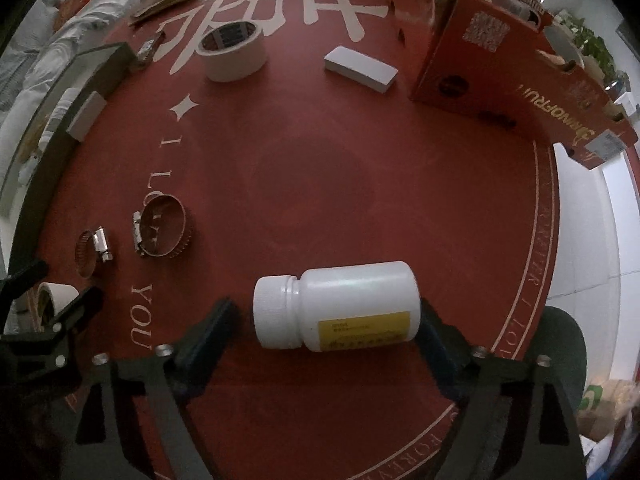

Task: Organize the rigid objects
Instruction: 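Carry the bottle in right gripper while left gripper moves over the white masking tape roll, then close left gripper on the rim of the white masking tape roll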

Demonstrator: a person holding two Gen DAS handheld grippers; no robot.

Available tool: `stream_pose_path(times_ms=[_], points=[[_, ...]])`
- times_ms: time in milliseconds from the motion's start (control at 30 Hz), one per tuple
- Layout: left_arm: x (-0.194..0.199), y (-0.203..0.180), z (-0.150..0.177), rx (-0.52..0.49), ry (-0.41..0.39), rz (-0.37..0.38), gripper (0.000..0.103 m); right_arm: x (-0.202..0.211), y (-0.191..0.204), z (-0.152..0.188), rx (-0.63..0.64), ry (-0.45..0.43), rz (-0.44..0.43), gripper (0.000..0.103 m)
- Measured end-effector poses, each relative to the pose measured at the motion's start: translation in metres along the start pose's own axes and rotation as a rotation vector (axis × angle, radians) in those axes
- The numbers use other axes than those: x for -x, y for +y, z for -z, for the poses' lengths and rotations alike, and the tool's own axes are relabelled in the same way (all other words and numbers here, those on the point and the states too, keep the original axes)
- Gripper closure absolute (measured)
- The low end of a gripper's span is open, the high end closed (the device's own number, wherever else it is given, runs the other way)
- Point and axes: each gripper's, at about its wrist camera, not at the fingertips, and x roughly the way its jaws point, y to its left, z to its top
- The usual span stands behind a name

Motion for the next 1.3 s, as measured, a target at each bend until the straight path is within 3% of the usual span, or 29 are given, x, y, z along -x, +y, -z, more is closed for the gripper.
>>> stream_pose_path(times_ms=[33, 67, 1167, 1233, 1300], points=[[0.000, -0.001, 0.001, -0.002, -0.005, 0.001, 0.000, -0.003, 0.000, -0.001, 0.005, 0.011, -0.002, 0.000], [0.000, -0.001, 0.001, -0.002, -0.007, 0.001, 0.000, -0.004, 0.001, -0.001, 0.012, 0.010, -0.002, 0.000], [0.007, -0.003, 0.008, 0.007, -0.022, 0.001, 0.000, -0.004, 0.009, 0.002, -0.004, -0.002, 0.006, 0.000], [0.006, -0.003, 0.007, 0.014, -0.010, 0.001, 0.001, -0.004, 0.009, 0.002, -0.004, 0.001, 0.007, 0.000], [0.007, -0.005, 0.007, 0.007, -0.010, 0.004, 0.011, -0.004, 0.008, 0.001, -0.007, 0.005, 0.008, 0.000]])
